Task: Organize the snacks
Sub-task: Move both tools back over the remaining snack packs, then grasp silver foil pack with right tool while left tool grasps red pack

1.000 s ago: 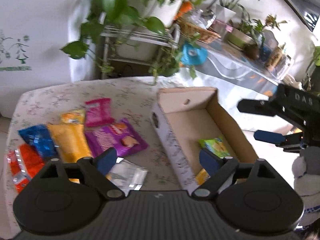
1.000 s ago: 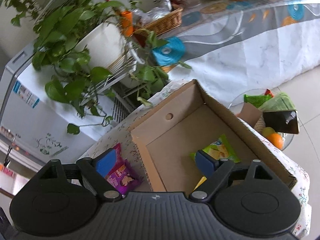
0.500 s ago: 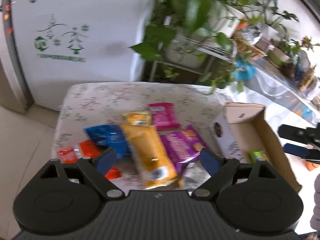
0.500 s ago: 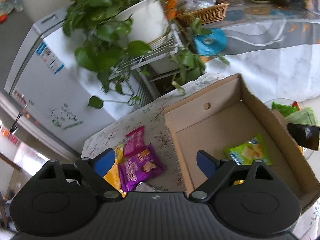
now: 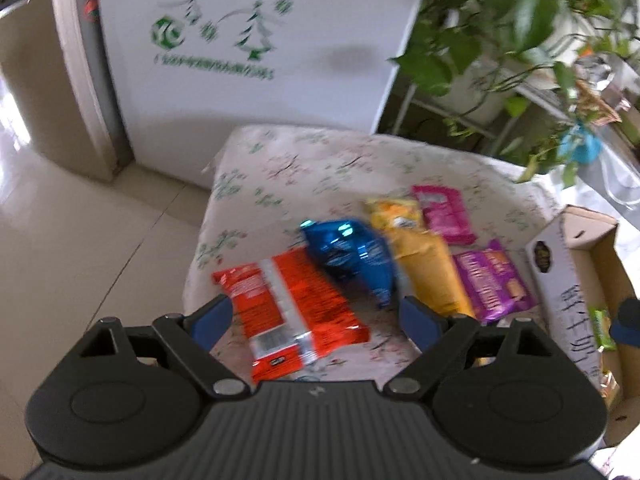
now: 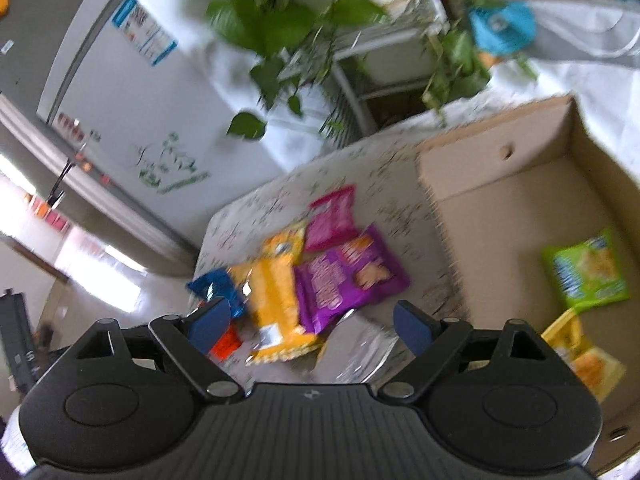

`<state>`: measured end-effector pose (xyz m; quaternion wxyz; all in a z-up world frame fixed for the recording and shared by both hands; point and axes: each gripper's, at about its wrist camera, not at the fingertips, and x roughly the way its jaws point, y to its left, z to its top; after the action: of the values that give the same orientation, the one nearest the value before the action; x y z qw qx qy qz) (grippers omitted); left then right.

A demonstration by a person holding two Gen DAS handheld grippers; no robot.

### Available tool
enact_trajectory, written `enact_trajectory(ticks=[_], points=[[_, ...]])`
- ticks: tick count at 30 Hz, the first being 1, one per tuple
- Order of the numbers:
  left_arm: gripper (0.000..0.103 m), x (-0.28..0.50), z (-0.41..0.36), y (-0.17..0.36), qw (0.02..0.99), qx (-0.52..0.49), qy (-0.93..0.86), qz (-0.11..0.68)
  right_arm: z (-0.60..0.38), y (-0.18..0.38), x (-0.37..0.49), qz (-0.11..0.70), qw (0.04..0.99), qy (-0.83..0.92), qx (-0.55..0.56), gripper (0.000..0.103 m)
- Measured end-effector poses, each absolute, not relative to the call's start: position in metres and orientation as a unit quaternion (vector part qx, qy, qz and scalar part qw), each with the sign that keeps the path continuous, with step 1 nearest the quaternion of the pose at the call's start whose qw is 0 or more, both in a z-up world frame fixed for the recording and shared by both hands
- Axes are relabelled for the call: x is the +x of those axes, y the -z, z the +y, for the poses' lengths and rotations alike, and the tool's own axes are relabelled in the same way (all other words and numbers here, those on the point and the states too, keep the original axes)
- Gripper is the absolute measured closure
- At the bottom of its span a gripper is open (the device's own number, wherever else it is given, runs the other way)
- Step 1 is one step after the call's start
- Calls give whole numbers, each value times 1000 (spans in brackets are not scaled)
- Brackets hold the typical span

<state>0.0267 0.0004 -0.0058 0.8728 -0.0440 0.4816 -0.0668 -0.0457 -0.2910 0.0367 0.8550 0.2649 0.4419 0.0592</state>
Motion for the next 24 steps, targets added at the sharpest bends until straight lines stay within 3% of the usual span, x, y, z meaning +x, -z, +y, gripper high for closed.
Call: enact_trajectory(ticks=[24], points=[[12, 79, 0, 71, 832, -87, 18, 548, -260, 17, -19, 528, 799, -33, 286, 10]])
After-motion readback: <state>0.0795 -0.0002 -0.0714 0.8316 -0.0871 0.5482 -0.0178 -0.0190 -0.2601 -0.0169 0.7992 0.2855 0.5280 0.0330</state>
